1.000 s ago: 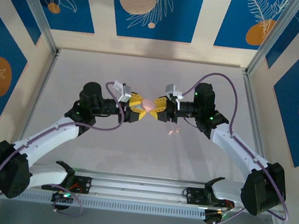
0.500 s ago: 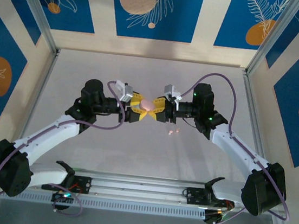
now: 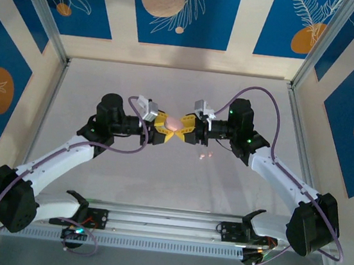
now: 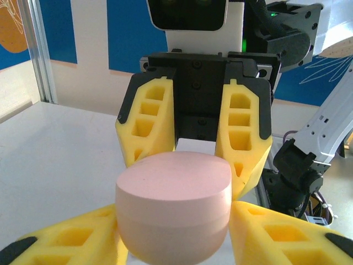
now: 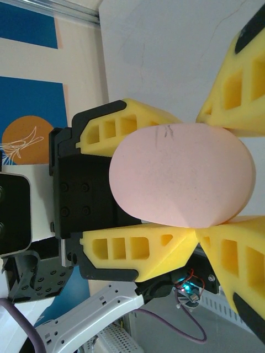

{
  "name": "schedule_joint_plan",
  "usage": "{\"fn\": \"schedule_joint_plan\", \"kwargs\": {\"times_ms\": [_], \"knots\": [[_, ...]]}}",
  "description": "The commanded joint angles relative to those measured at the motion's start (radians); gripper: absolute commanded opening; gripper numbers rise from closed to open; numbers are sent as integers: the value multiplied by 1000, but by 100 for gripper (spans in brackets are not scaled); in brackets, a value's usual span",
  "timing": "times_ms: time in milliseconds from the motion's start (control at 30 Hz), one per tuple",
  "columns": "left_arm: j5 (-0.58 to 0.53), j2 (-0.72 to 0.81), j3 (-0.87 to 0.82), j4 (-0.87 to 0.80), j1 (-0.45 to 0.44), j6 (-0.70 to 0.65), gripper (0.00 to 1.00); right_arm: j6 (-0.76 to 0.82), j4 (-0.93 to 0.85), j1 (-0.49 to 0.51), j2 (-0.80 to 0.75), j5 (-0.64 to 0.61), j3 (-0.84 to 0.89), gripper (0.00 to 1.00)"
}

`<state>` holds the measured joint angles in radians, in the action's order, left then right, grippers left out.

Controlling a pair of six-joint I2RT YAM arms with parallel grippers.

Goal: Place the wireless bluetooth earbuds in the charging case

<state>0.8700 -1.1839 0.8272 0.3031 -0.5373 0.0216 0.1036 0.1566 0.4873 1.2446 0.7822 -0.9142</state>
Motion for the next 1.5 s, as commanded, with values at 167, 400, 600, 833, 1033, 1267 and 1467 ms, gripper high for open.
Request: {"fn": "schedule_joint_plan", "kwargs": {"times_ms": [167, 400, 600, 833, 1033, 1267, 1467], "knots": [[78, -7, 21, 83, -12, 44, 47, 20, 6, 11, -24, -17, 6, 33], [96, -12, 27, 79, -13, 61, 42, 40, 7, 20, -30, -37, 10, 33], [109, -15, 34, 88, -13, 77, 43, 58, 10, 25, -37, -48, 18, 33], [127, -19, 41, 92, -13, 88, 46, 73, 12, 25, -45, -57, 25, 33], [137, -21, 36, 123, -13, 115, 46, 82, 16, 25, -51, -64, 31, 33], [140, -25, 49, 85, -13, 97, 30, 70, 23, 23, -51, -67, 31, 34], [114, -8, 46, 65, -13, 51, 22, 17, 8, 14, -48, -72, 15, 41]]}}
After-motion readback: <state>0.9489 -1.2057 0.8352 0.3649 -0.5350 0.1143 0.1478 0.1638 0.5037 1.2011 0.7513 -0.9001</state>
